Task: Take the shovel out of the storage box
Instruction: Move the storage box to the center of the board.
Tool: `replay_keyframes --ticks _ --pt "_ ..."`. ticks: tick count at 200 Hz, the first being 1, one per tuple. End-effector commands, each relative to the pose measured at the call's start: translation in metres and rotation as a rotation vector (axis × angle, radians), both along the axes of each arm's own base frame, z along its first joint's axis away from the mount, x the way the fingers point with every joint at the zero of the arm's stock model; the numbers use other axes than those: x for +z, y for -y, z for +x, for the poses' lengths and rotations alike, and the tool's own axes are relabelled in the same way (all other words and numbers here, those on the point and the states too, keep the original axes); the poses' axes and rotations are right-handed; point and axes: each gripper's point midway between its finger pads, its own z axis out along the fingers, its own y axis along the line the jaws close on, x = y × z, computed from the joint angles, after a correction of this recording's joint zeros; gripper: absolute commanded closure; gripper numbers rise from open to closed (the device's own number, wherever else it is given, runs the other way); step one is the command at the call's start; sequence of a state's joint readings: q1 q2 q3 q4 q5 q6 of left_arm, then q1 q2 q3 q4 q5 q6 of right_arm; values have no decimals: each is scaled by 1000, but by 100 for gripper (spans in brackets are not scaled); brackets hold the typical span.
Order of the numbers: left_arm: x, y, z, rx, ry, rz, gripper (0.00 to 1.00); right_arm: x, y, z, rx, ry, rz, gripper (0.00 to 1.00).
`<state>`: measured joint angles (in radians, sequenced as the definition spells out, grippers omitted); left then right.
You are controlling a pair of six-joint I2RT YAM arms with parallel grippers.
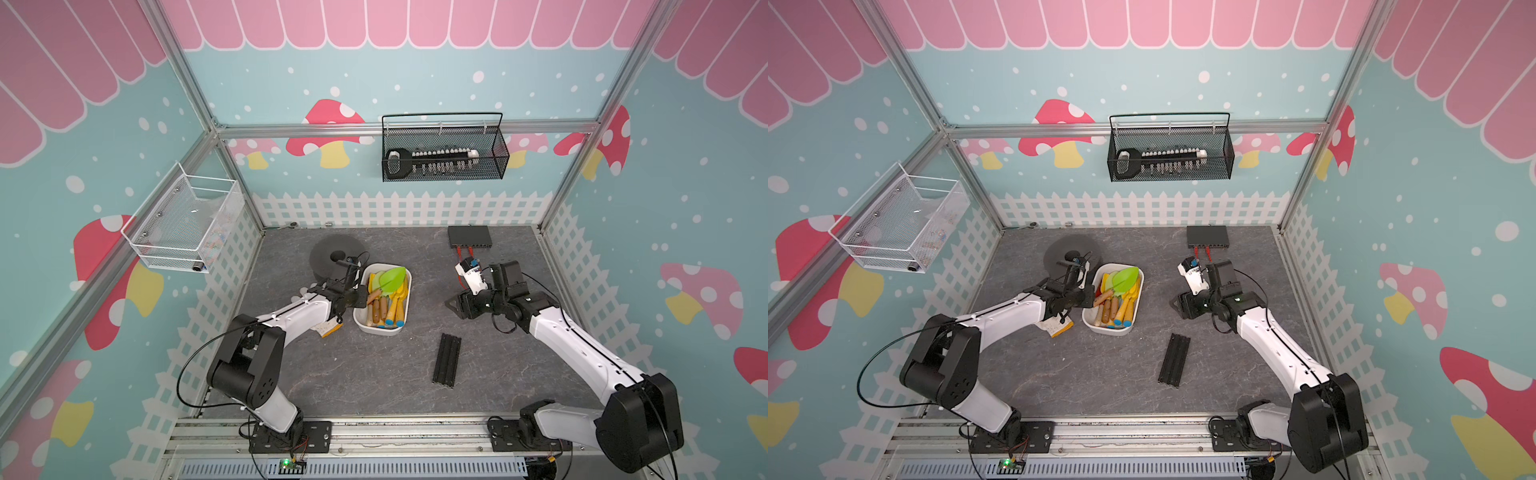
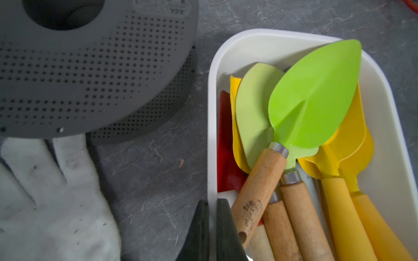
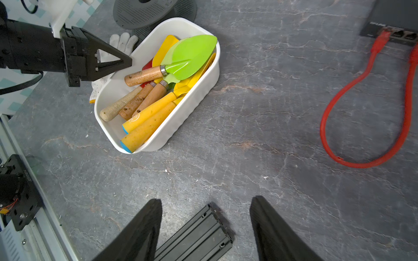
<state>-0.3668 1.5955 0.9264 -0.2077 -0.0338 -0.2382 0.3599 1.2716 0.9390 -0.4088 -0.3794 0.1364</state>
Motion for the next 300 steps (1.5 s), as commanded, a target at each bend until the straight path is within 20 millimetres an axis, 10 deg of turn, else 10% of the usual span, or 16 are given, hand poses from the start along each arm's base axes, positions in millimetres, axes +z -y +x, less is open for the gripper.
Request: replay_keyframes --ticks 1,114,152,208,300 --pt "21 -18 2 100 67 -2 100 6 -13 0 6 -20 -20 32" --pt "13 -30 -14 131 56 -56 100 35 -108 -16 -63 -74 51 31" --pt "27 -30 -21 146 83 -101 64 35 -122 -15 -104 -102 60 26" --pt "37 -25 -35 66 104 -109 58 25 -161 -6 -69 -160 69 33" --pt "48 25 -34 -234 131 43 58 44 -129 -2 -117 -92 45 29"
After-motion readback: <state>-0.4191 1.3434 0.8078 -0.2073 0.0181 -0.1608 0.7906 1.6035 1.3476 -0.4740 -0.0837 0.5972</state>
